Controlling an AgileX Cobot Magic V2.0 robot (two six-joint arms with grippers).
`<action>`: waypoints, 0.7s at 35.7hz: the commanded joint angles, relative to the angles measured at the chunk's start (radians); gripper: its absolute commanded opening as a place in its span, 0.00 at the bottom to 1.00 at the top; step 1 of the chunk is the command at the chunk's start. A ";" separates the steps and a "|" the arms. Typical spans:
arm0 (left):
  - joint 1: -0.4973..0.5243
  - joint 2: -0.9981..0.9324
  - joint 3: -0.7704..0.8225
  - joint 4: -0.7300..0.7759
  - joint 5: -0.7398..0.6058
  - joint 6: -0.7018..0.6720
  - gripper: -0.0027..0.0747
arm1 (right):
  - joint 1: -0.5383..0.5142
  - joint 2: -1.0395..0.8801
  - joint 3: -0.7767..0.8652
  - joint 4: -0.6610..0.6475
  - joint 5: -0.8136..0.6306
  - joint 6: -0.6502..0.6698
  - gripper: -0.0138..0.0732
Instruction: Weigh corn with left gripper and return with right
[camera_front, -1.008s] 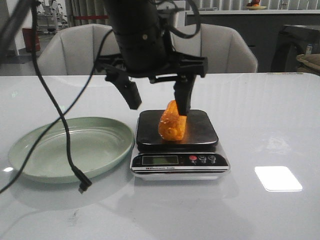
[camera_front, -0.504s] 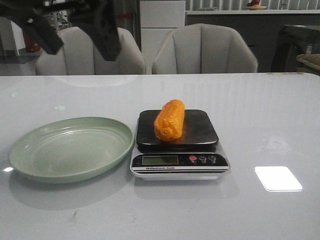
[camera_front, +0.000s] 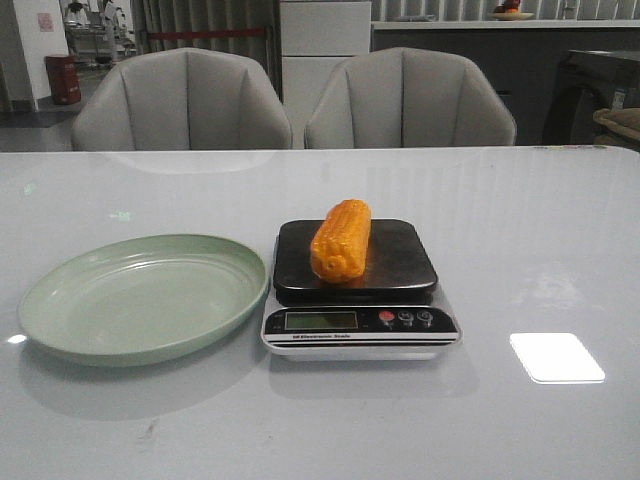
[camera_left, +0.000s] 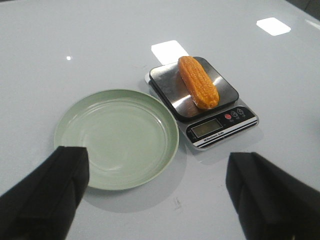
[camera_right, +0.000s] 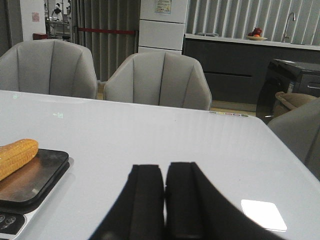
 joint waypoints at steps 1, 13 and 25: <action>0.001 -0.103 0.030 0.027 -0.075 -0.002 0.78 | -0.003 -0.020 0.010 -0.010 -0.090 -0.005 0.37; 0.001 -0.368 0.157 0.018 -0.075 -0.002 0.19 | -0.003 -0.020 -0.015 0.012 -0.294 0.031 0.37; 0.001 -0.435 0.177 0.018 -0.089 -0.002 0.22 | -0.003 0.220 -0.367 0.013 0.067 0.042 0.37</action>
